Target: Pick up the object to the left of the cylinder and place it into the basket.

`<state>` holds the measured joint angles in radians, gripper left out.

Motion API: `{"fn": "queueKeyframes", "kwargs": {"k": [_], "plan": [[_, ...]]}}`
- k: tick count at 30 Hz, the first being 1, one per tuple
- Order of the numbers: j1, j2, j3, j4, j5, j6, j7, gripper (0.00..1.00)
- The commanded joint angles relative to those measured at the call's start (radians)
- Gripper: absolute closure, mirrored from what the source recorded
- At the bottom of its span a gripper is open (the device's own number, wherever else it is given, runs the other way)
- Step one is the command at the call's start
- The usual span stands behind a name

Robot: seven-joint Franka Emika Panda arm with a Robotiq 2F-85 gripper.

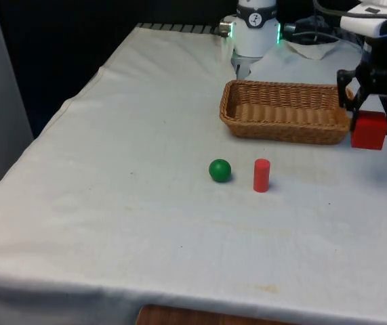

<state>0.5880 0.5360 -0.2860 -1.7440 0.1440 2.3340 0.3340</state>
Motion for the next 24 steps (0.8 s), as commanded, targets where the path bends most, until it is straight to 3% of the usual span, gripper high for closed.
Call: {"fn": "queueKeyframes", "kwargs": {"k": [1, 3, 4, 5, 10, 11, 12, 13, 20, 21, 22, 24], "plan": [[0.009, -0.021, -0.005, -0.026, -0.009, 0.017, 0.007, 0.99], [0.011, -0.048, -0.004, -0.055, -0.015, 0.02, 0.009, 0.99], [0.004, -0.036, 0.001, -0.04, -0.01, 0.005, 0.001, 0.99], [0.012, -0.057, -0.004, -0.065, -0.018, 0.021, 0.009, 0.99], [0.017, -0.108, -0.002, -0.12, -0.028, 0.026, 0.012, 0.99], [0.017, -0.115, -0.001, -0.128, -0.029, 0.027, 0.012, 0.99], [0.009, -0.108, 0.004, -0.116, -0.021, 0.009, 0.002, 0.99], [0.018, -0.124, -0.001, -0.139, -0.031, 0.03, 0.012, 0.99], [0.018, -0.188, 0.001, -0.231, -0.045, 0.054, 0.011, 0.99], [0.012, -0.17, 0.006, -0.204, -0.036, 0.032, 0.004, 0.99], [0.018, -0.195, 0.001, -0.242, -0.047, 0.058, 0.01, 0.99], [0.017, -0.22, 0.001, -0.279, -0.053, 0.069, 0.009, 0.99]]}}
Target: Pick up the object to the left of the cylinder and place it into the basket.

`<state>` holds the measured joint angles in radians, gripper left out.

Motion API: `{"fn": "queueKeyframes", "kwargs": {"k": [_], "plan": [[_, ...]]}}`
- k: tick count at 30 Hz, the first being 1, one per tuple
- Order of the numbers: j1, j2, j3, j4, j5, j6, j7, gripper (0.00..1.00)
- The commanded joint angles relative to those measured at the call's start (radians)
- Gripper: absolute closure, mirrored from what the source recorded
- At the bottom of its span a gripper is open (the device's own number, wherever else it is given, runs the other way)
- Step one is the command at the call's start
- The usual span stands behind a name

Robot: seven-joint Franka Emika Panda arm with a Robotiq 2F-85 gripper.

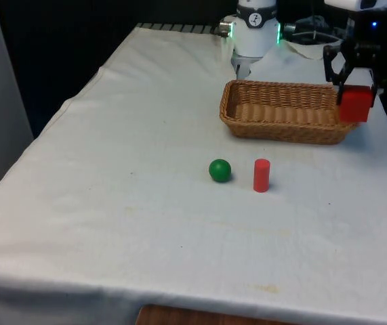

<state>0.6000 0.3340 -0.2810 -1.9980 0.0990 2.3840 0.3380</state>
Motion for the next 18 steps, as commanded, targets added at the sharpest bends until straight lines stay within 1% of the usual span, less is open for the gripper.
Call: {"fn": "queueKeyframes", "kwargs": {"k": [1, 4, 5, 6, 8, 12, 13, 15, 18], "plan": [[0.004, -0.026, -0.004, -0.037, -0.011, 0.022, 0.005, 0.99], [0.003, -0.052, -0.004, -0.075, -0.018, 0.032, 0.004, 0.99], [0.0, -0.037, 0.0, -0.052, -0.009, 0.013, 0.0, 0.99], [0.003, -0.061, -0.004, -0.087, -0.02, 0.034, 0.003, 0.99], [0.002, -0.087, -0.006, -0.124, -0.026, 0.042, 0.001, 0.99], [-0.001, -0.123, -0.007, -0.175, -0.037, 0.054, -0.001, 0.99], [-0.002, -0.112, -0.003, -0.161, -0.028, 0.038, -0.003, 0.99], [-0.004, -0.147, -0.008, -0.21, -0.041, 0.062, -0.006, 0.99], [-0.008, -0.167, -0.01, -0.241, -0.044, 0.07, -0.015, 0.99]]}}
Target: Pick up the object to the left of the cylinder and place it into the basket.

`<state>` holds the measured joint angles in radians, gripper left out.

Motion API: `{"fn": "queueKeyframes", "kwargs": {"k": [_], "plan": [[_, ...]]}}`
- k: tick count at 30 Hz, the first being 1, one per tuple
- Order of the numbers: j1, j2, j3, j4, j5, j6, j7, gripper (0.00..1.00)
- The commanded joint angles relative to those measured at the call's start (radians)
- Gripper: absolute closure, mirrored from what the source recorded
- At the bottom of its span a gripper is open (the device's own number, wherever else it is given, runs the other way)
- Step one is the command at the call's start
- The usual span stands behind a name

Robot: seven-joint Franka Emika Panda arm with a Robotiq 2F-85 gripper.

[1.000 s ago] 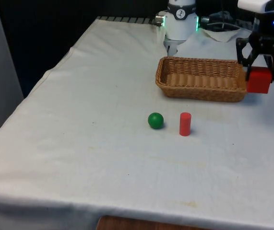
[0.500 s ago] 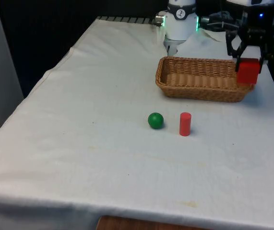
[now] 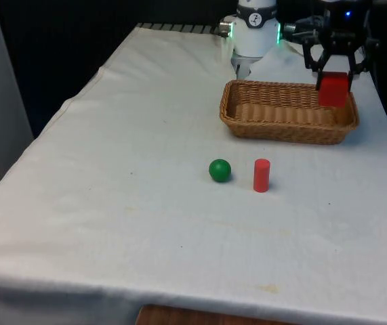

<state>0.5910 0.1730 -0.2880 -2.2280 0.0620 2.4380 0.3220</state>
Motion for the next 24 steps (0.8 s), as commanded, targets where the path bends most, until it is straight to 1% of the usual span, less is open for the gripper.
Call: {"fn": "queueKeyframes", "kwargs": {"k": [1, 4, 5, 6, 7, 13, 14, 15, 18, 21, 22, 23, 24], "plan": [[-0.001, -0.012, -0.004, -0.021, -0.008, 0.018, -0.003, 0.99], [-0.005, -0.025, -0.007, -0.048, -0.009, 0.024, -0.014, 0.99], [-0.005, -0.019, -0.005, -0.036, -0.002, 0.006, -0.015, 0.99], [-0.006, -0.029, -0.008, -0.057, -0.009, 0.027, -0.018, 0.99], [-0.008, -0.035, -0.011, -0.076, -0.009, 0.035, -0.027, 0.99], [-0.016, -0.053, -0.021, -0.143, -0.007, 0.069, -0.059, 0.99], [-0.015, -0.045, -0.019, -0.126, -0.002, 0.051, -0.056, 0.99], [-0.017, -0.054, -0.023, -0.154, -0.006, 0.077, -0.065, 0.99], [-0.019, -0.056, -0.029, -0.182, -0.004, 0.095, -0.079, 0.99], [-0.021, -0.053, -0.034, -0.222, -0.001, 0.131, -0.096, 0.99], [-0.02, -0.05, -0.034, -0.208, -0.002, 0.111, -0.091, 0.99], [-0.021, -0.05, -0.034, -0.231, 0.0, 0.142, -0.099, 0.99], [-0.021, -0.048, -0.034, -0.238, 0.001, 0.151, -0.102, 0.99]]}}
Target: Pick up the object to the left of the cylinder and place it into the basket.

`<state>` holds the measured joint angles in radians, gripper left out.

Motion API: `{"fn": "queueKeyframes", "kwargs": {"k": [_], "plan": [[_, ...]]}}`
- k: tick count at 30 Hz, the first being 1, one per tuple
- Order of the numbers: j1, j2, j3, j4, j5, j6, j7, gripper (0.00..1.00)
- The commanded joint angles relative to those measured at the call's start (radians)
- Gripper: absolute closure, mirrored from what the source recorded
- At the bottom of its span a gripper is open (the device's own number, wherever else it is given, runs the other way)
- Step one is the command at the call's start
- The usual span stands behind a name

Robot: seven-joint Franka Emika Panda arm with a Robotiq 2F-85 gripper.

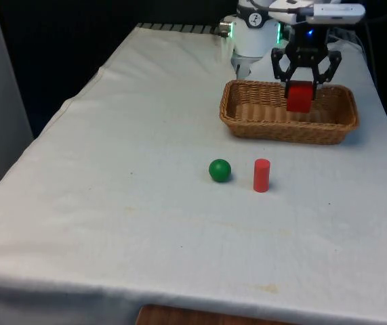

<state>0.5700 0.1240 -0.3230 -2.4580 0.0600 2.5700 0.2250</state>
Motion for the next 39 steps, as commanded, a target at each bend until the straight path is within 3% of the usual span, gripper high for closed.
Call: {"fn": "queueKeyframes", "kwargs": {"k": [1, 12, 21, 23, 24, 25, 31, 39], "plan": [[-0.001, 0.003, 0.001, -0.016, 0.004, 0.028, -0.007, 0.99], [-0.007, 0.045, 0.001, -0.082, 0.009, 0.139, -0.026, 0.99], [-0.007, 0.046, 0.0, -0.084, 0.005, 0.141, -0.024, 0.97], [-0.007, 0.048, 0.0, -0.083, 0.004, 0.14, -0.022, 0.83], [-0.006, 0.049, -0.002, -0.082, 0.0, 0.139, -0.02, 0.64], [-0.007, 0.049, -0.001, -0.082, 0.003, 0.139, -0.021, 0.64], [-0.006, 0.05, -0.001, -0.081, 0.001, 0.138, -0.02, 0.03], [-0.008, 0.045, -0.003, -0.079, 0.001, 0.133, -0.022, 0.0]]}}
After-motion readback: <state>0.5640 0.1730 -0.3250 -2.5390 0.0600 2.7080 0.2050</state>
